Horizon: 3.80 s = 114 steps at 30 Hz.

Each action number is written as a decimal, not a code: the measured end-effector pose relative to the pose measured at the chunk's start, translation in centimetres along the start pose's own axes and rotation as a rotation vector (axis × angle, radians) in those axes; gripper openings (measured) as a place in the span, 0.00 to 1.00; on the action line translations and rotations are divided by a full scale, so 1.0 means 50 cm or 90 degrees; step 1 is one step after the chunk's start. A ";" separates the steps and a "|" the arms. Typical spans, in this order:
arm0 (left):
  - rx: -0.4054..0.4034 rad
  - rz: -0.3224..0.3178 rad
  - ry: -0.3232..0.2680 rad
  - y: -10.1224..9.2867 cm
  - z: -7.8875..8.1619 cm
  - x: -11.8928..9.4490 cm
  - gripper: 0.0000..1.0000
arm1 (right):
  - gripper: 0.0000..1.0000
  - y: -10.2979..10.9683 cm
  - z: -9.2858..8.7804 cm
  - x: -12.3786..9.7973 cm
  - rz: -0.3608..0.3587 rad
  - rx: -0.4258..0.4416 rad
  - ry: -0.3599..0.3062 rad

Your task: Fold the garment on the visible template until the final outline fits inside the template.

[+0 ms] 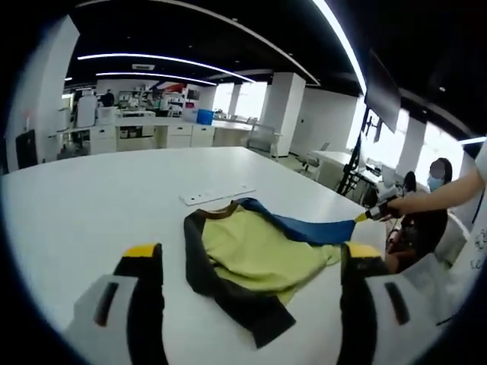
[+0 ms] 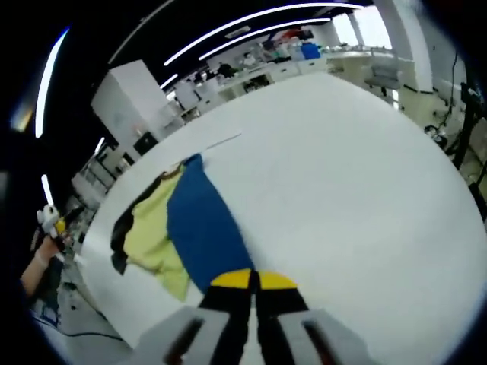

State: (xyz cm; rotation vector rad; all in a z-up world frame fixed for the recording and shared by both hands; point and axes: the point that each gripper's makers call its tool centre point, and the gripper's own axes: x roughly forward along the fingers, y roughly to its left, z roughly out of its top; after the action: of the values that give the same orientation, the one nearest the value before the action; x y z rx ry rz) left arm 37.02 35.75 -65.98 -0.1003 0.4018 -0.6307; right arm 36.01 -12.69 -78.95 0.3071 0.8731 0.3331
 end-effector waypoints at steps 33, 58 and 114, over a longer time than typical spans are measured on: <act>-0.037 0.026 0.060 0.052 -0.079 0.071 0.94 | 0.00 -0.258 0.209 0.085 -0.179 0.050 -0.043; -0.067 0.048 0.087 0.076 -0.123 0.078 0.94 | 0.00 -0.312 0.247 0.129 -0.222 0.041 -0.054; -0.078 0.038 0.069 0.053 -0.120 0.077 0.93 | 0.00 -0.243 0.185 0.119 -0.103 0.066 -0.038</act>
State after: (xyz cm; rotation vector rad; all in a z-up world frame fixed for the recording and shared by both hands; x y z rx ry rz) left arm 38.92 35.79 -73.33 -0.1713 0.5465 -0.5546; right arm 48.76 -22.44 -82.22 0.3376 0.8515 0.1279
